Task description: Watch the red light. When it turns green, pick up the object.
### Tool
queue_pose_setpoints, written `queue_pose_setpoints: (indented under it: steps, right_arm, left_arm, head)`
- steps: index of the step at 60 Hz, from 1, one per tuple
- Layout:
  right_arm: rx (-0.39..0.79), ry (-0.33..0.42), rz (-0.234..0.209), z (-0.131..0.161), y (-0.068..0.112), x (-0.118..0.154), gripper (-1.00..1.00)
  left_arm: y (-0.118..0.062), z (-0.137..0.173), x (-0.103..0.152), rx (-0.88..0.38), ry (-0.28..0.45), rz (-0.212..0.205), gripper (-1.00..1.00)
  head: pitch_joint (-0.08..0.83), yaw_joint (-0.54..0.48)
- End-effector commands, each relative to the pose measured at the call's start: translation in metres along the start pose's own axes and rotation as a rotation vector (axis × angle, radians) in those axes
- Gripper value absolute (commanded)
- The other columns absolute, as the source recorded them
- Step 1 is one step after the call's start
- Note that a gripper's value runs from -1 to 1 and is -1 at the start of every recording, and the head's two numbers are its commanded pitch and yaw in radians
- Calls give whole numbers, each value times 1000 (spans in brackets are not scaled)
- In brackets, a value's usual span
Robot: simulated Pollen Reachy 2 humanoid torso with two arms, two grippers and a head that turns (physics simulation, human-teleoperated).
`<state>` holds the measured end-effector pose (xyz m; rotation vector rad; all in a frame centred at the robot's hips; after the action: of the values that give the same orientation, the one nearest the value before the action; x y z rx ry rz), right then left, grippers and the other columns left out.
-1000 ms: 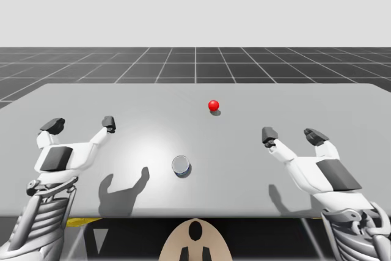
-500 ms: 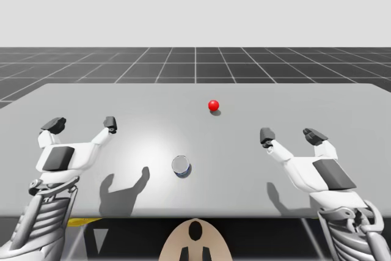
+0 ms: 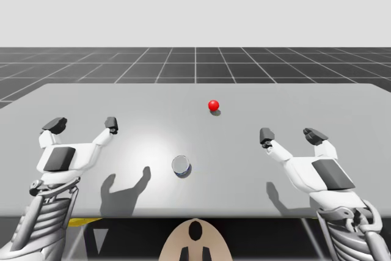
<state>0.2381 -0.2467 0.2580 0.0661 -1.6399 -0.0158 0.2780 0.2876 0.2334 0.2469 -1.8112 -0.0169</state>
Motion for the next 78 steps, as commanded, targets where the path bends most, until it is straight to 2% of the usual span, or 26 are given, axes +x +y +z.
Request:
queue_pose_setpoints:
  steps: [1, 78]
  right_arm:
    - [-3, -2, -7, 0, 2, -1, -1000]
    - [-7, -8, 1, 0, 1, -2, -1000]
  left_arm:
    - [0, 0, 0, -2, 0, -2, -1000]
    - [-1, 0, -1, -8, -1, -6, -1000]
  head:
    - [436, -100]
    - [430, -110]
